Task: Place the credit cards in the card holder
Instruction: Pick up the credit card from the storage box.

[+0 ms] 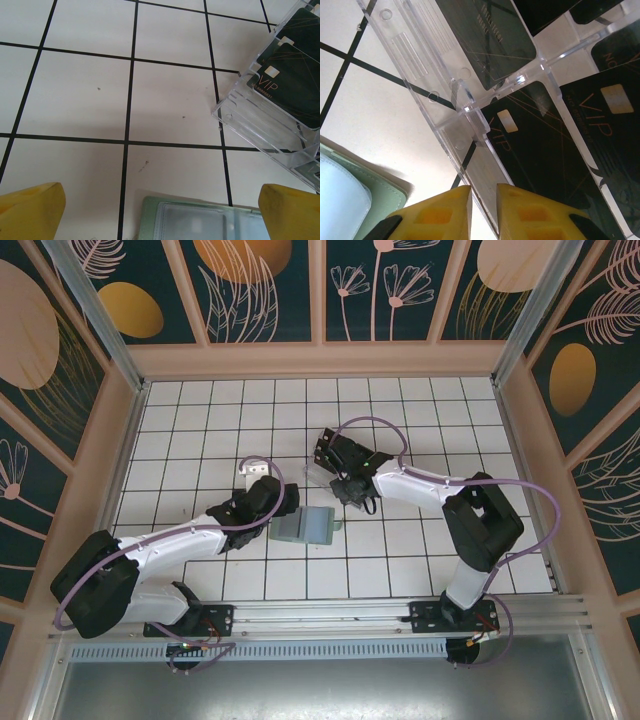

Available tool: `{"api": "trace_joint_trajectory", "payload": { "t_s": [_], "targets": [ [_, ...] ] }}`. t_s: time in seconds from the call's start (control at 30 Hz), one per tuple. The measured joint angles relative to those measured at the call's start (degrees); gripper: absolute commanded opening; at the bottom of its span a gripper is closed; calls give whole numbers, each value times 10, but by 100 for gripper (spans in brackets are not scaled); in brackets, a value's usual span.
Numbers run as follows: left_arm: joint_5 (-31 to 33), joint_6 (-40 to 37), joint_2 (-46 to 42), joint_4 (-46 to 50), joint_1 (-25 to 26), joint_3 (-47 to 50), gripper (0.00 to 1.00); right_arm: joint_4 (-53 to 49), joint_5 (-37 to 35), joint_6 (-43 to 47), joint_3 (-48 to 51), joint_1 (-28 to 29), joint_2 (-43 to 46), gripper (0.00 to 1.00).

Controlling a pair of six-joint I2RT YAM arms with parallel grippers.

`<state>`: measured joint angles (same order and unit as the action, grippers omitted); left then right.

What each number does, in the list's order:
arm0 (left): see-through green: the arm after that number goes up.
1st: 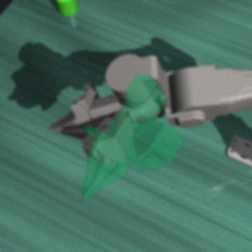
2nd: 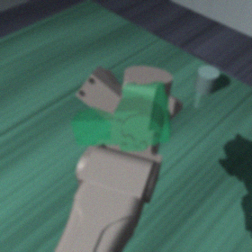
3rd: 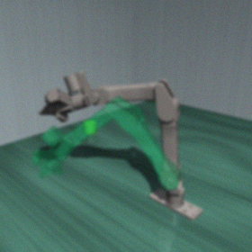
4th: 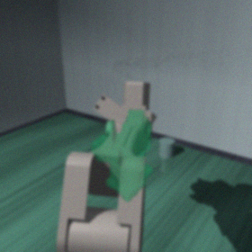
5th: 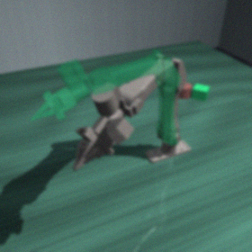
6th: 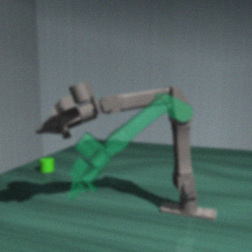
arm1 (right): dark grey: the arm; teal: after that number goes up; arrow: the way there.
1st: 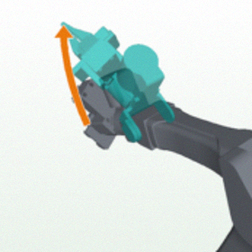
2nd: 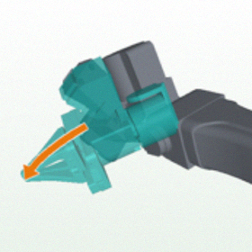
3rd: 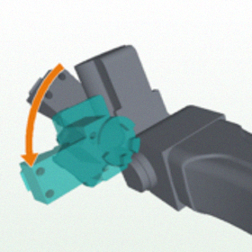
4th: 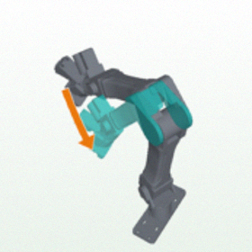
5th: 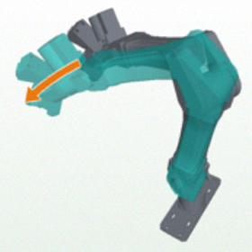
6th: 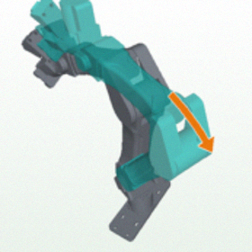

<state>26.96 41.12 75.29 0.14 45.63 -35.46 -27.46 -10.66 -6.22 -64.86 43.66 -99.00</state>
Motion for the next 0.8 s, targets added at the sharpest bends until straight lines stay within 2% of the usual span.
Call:
{"api": "trace_joint_trajectory", "payload": {
  "t_s": [0.5, 0.8],
  "targets": [
    [-2, 0, 0, 0, 0, 1, 98, 0, 22, 59, 2, -1, 2, 20],
    [-2, 0, 0, 0, 0, 1, 99, 0, 32, 83, 5, -1, 5, 12]
  ]
}}
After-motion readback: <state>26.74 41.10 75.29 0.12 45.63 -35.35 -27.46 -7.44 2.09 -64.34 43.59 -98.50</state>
